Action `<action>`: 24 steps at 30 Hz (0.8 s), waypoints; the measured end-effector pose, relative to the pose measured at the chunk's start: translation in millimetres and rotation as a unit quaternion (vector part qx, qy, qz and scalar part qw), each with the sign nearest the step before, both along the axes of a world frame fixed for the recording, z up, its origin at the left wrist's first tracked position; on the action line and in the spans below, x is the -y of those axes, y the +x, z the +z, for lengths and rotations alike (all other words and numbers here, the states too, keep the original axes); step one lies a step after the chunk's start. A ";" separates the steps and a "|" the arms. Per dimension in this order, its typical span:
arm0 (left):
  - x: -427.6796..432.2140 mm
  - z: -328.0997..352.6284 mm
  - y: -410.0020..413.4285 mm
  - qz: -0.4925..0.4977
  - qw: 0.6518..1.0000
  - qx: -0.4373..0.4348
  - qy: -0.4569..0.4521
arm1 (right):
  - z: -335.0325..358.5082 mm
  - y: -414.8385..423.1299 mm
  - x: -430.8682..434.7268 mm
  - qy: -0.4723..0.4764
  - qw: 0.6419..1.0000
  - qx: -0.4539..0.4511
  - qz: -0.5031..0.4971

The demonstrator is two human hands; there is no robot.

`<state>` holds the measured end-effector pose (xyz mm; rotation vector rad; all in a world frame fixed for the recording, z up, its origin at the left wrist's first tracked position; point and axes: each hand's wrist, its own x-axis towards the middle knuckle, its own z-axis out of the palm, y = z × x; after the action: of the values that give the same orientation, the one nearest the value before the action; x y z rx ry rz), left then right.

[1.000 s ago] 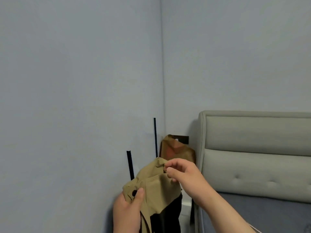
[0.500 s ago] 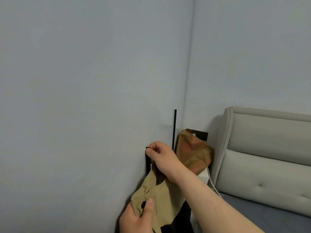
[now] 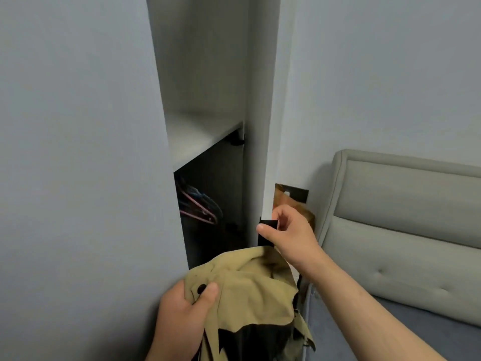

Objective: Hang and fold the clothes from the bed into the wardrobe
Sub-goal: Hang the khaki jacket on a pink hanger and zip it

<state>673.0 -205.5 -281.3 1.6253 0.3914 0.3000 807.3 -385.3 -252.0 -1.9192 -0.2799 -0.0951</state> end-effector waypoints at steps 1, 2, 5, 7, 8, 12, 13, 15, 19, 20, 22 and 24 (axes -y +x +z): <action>3.1 0.2 3.9 -0.006 1.000 0.001 0.000 | -1.4 0.3 14.2 0.014 1.000 0.005 -0.023; 5.8 0.0 7.8 -0.010 1.000 0.005 0.000 | -2.5 0.6 27.0 0.028 0.999 0.014 -0.043; 16.2 1.8 19.7 -0.016 1.000 0.017 -0.004 | -3.1 2.8 56.6 0.030 0.992 0.056 -0.106; 22.8 0.8 28.5 -0.021 1.000 0.019 -0.012 | -0.6 4.2 68.0 0.022 0.988 0.072 -0.134; 25.6 -0.6 33.3 -0.023 0.999 0.019 -0.015 | -0.2 5.4 72.5 0.020 0.987 0.075 -0.144; 35.8 -5.4 51.5 -0.010 0.999 0.027 -0.033 | -2.4 14.4 90.1 0.001 0.981 0.064 -0.184; 38.0 -5.6 55.4 -0.008 0.999 0.029 -0.037 | -2.3 16.4 94.5 0.001 0.980 0.061 -0.192; 40.9 -6.0 62.4 -0.005 0.998 0.029 -0.047 | -2.3 20.2 102.3 0.010 0.976 0.054 -0.210; 40.1 -6.0 72.7 0.002 0.996 0.038 -0.079 | 0.9 30.1 115.1 0.017 0.969 0.040 -0.241; 39.4 -5.7 74.1 0.000 0.995 0.043 -0.085 | 1.6 33.2 117.8 0.016 0.969 0.037 -0.242; 37.9 -5.9 76.7 -0.002 0.994 0.054 -0.091 | 4.0 37.4 123.3 0.010 0.969 0.034 -0.243; 37.0 -6.2 79.3 -0.003 0.993 0.062 -0.096 | 5.8 39.1 127.2 0.002 0.969 0.037 -0.244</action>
<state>752.3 -242.5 -287.5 1.4113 0.3108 0.3461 846.4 -512.5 -246.2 -1.9456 0.1504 -0.4939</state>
